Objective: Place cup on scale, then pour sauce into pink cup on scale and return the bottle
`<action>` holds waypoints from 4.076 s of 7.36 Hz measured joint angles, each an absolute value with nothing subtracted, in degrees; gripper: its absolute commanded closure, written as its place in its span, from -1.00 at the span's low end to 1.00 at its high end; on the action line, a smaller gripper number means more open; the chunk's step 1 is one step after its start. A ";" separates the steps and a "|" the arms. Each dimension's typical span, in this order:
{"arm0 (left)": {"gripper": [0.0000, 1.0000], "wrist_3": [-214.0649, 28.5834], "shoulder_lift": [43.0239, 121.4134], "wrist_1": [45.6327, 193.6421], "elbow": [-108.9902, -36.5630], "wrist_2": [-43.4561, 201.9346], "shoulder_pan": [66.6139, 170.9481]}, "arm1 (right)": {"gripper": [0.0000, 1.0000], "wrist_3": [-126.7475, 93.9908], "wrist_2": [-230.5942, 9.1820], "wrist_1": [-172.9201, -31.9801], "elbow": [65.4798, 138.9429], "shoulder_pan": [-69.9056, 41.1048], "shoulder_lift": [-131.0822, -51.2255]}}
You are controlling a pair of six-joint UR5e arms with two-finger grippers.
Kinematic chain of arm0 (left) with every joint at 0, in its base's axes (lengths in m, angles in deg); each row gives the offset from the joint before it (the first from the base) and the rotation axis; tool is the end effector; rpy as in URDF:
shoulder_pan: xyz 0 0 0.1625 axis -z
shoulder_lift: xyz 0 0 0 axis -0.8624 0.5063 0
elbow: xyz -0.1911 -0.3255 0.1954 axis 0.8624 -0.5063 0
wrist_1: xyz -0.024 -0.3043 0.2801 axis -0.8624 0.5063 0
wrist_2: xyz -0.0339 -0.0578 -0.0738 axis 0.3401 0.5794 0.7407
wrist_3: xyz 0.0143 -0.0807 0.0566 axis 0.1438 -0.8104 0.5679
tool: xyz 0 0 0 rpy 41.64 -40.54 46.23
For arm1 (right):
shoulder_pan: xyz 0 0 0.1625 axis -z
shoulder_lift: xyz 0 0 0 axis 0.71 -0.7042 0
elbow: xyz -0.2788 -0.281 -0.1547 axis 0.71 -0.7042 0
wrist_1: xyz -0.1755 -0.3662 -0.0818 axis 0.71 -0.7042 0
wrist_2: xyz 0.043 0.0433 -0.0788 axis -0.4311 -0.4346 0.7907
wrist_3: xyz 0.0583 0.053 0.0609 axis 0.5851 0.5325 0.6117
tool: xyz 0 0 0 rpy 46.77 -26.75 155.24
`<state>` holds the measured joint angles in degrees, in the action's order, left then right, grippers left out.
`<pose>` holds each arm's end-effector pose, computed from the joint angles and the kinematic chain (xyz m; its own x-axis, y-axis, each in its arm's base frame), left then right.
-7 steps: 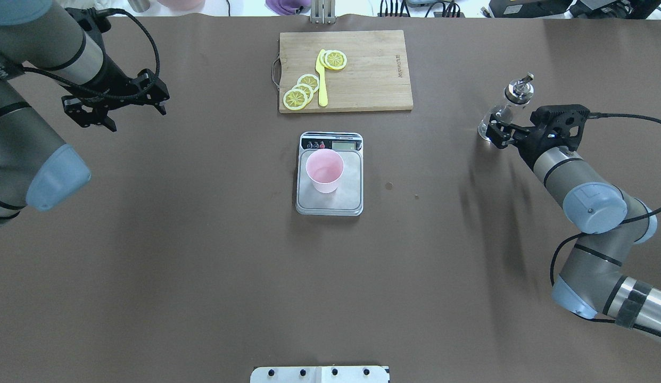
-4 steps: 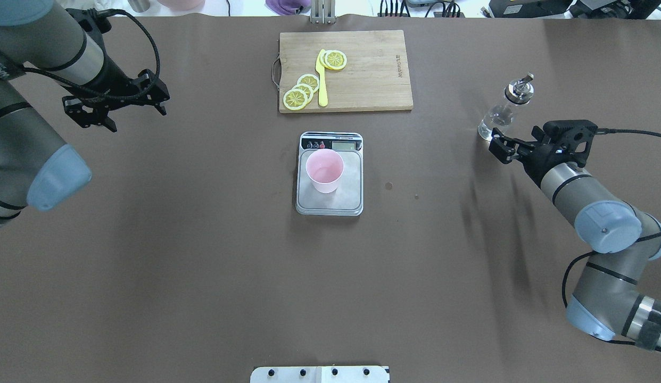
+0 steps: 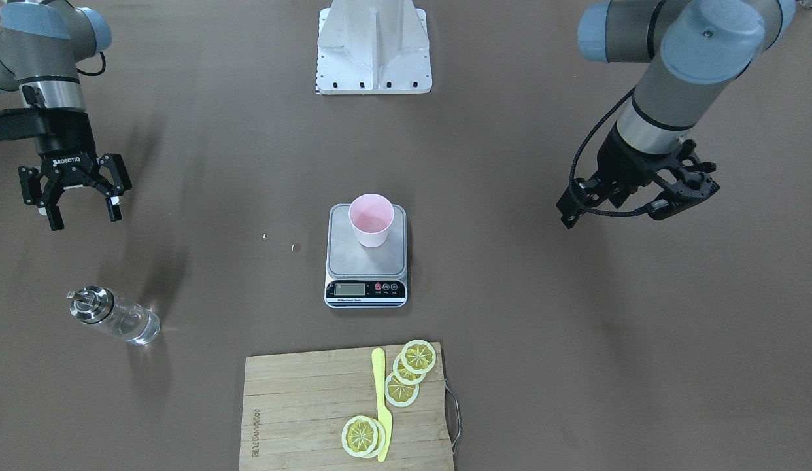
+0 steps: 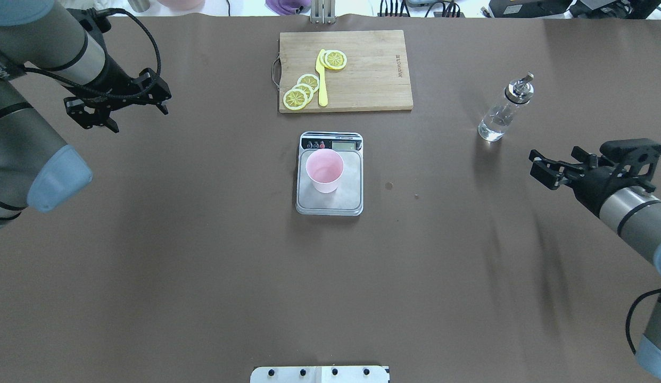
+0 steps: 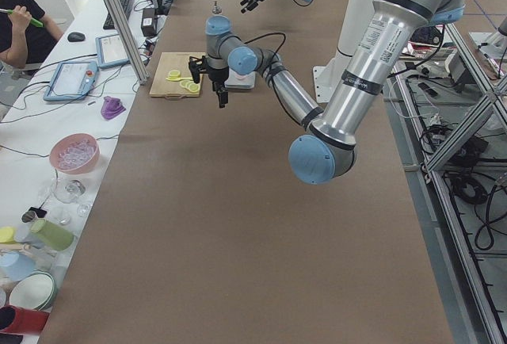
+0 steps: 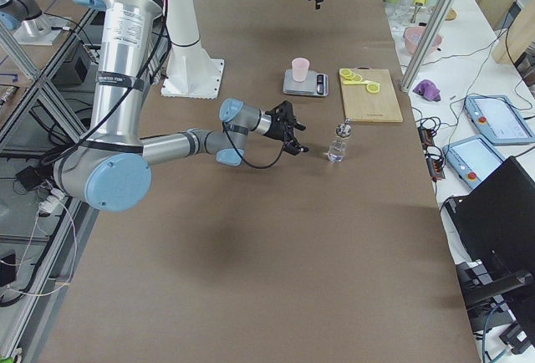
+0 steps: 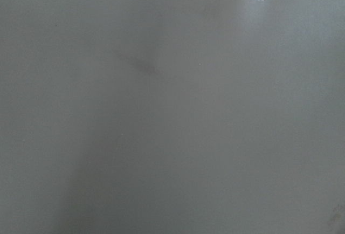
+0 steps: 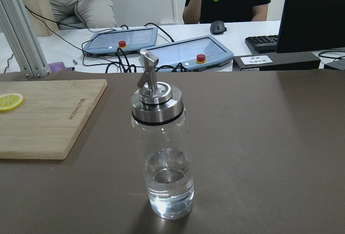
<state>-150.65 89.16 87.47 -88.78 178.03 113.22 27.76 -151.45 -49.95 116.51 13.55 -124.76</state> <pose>0.2922 -0.5370 0.2800 0.6011 -0.3820 -0.7020 0.3489 0.9157 -0.1996 -0.2569 -0.3668 0.4878 0.6629 -0.1076 0.7409 -0.5721 0.5656 0.5939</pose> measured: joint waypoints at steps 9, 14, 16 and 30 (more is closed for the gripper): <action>-0.97 -150.56 89.31 87.12 -90.25 178.17 113.25 | -1.00 9.50 -196.38 -73.06 119.66 -25.58 -114.64; -0.97 -138.63 89.23 85.78 -89.29 178.15 119.01 | -1.00 -15.55 -217.30 -86.03 104.95 -38.07 -110.23; -0.97 -119.96 89.04 79.02 -86.20 179.52 127.50 | -1.00 -21.25 -220.25 -90.04 104.64 -39.99 -113.14; -0.97 -83.11 68.00 88.06 -74.72 193.59 148.41 | -1.00 -25.74 -229.25 -114.73 107.24 -42.88 -116.43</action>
<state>-83.11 68.00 88.06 -74.72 193.59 148.41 -25.74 -229.25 -114.73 107.24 -42.88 -116.43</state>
